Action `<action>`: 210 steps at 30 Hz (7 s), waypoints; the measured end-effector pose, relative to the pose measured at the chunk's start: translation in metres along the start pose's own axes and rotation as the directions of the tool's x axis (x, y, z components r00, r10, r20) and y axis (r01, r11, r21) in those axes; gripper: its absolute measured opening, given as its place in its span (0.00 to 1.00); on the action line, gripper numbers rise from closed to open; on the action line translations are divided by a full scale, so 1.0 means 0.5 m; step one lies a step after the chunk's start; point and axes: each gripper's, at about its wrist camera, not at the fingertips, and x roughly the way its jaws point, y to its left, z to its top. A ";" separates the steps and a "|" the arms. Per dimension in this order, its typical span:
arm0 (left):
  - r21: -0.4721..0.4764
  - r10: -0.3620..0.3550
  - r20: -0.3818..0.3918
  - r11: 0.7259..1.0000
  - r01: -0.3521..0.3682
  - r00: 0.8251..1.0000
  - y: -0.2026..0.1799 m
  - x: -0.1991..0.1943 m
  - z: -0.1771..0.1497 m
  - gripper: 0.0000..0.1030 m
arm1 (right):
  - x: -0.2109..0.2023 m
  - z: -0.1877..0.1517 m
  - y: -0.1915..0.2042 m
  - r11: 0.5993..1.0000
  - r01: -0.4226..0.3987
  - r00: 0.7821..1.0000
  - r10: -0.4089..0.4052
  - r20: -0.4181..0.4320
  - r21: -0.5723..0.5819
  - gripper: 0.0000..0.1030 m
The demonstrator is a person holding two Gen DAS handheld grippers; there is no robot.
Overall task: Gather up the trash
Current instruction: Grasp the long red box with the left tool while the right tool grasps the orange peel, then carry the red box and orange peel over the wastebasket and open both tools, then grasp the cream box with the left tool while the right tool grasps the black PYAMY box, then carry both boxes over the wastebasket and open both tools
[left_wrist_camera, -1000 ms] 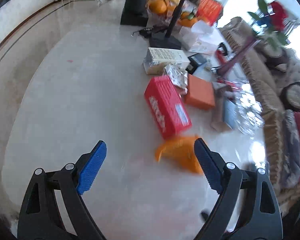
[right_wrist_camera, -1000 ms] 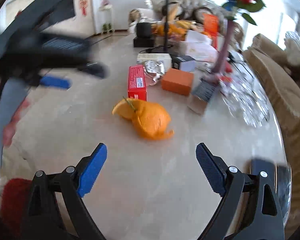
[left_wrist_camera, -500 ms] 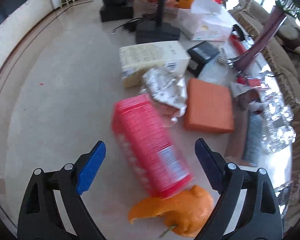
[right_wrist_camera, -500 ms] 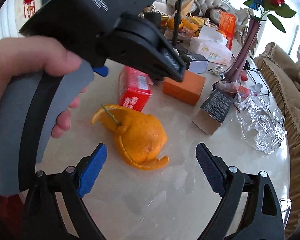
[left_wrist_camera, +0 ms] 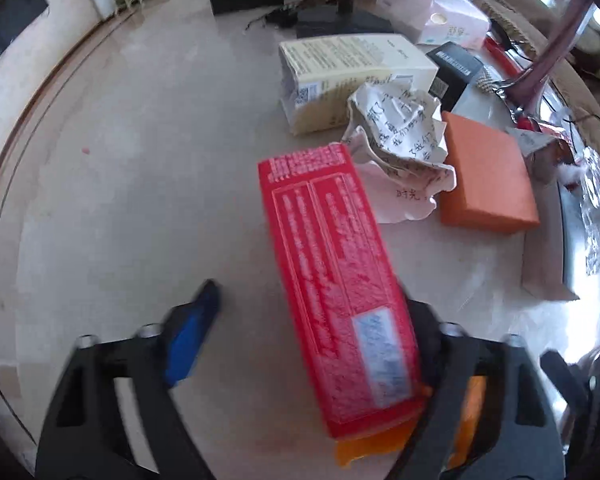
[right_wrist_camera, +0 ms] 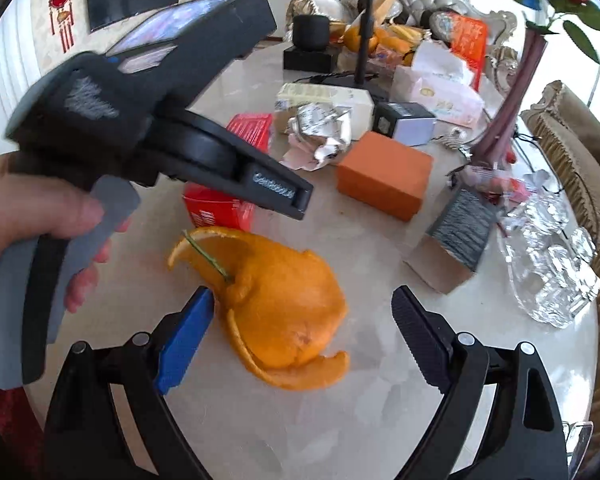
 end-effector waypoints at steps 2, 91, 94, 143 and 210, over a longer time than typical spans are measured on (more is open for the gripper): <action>-0.002 0.005 0.024 1.000 -0.005 1.000 0.024 -0.013 -0.003 0.34 | 0.009 -0.005 0.011 1.000 0.007 1.000 -0.007 -0.019 -0.003 0.72; 0.245 -0.160 0.397 0.967 0.064 0.904 0.066 -0.162 0.046 0.93 | 0.014 0.037 -0.158 0.810 0.280 0.950 -0.312 -0.026 0.515 0.93; 0.281 -0.212 0.364 0.953 0.109 0.907 0.065 -0.138 0.095 0.93 | 0.051 0.040 -0.160 0.811 0.301 0.946 -0.319 -0.052 0.501 0.93; 0.704 -0.104 0.009 0.707 0.068 0.994 -0.101 0.090 0.303 0.93 | 0.090 0.040 -0.178 0.804 0.314 0.948 -0.297 -0.116 0.505 0.94; 0.060 -0.425 -0.059 0.902 0.428 0.903 0.103 -0.297 -0.708 0.46 | -0.313 -0.408 0.136 0.893 -0.099 0.968 0.189 -0.167 0.438 0.39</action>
